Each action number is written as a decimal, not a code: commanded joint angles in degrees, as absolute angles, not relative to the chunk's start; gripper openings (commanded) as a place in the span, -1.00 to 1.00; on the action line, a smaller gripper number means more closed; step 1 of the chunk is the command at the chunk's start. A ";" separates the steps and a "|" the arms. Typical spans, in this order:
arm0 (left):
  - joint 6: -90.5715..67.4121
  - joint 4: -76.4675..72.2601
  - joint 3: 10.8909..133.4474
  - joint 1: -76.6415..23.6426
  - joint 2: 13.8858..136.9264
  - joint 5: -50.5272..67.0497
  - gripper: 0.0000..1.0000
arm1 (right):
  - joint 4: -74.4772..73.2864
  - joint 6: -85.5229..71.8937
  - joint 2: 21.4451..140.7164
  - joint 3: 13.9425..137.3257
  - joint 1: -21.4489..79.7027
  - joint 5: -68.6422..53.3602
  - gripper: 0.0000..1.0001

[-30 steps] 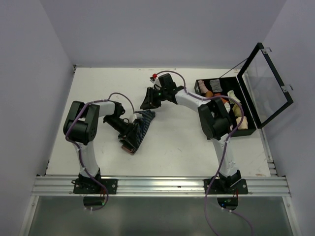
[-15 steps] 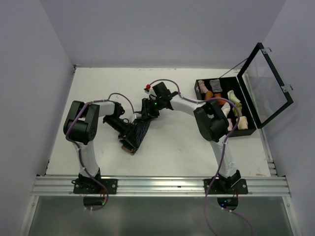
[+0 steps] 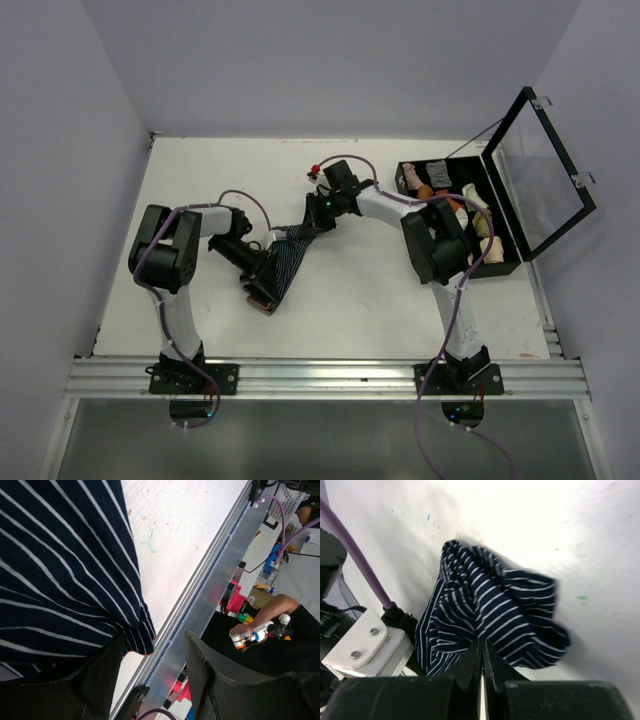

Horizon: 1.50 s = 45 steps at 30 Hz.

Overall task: Roll the underwear
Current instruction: Fold the underwear

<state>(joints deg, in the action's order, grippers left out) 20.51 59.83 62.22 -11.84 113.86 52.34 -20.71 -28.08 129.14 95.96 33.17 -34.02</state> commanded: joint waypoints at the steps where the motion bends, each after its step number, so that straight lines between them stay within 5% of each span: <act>1: 24.52 48.16 60.29 -11.69 117.42 41.48 0.18 | -17.14 -30.67 125.77 95.62 30.68 -35.94 -0.92; 6: 24.52 48.16 60.29 -11.51 117.25 42.10 0.18 | -16.00 -33.13 126.47 95.28 29.97 -39.89 -0.49; 12: 24.52 48.16 60.29 -11.34 117.25 42.36 0.18 | -9.14 -37.09 124.37 91.85 30.06 -40.08 -0.24; 27: 24.43 47.99 60.21 -11.25 117.16 43.86 0.18 | -13.18 -36.04 131.04 98.35 33.48 -39.64 -0.59; 36: 24.08 47.73 59.94 -11.25 116.72 44.12 0.18 | -13.89 -34.89 127.88 96.33 33.40 -38.32 -0.19; 45: 23.91 47.55 59.85 -11.25 116.72 44.12 0.18 | -16.79 -31.56 129.63 98.44 33.66 -37.62 -0.23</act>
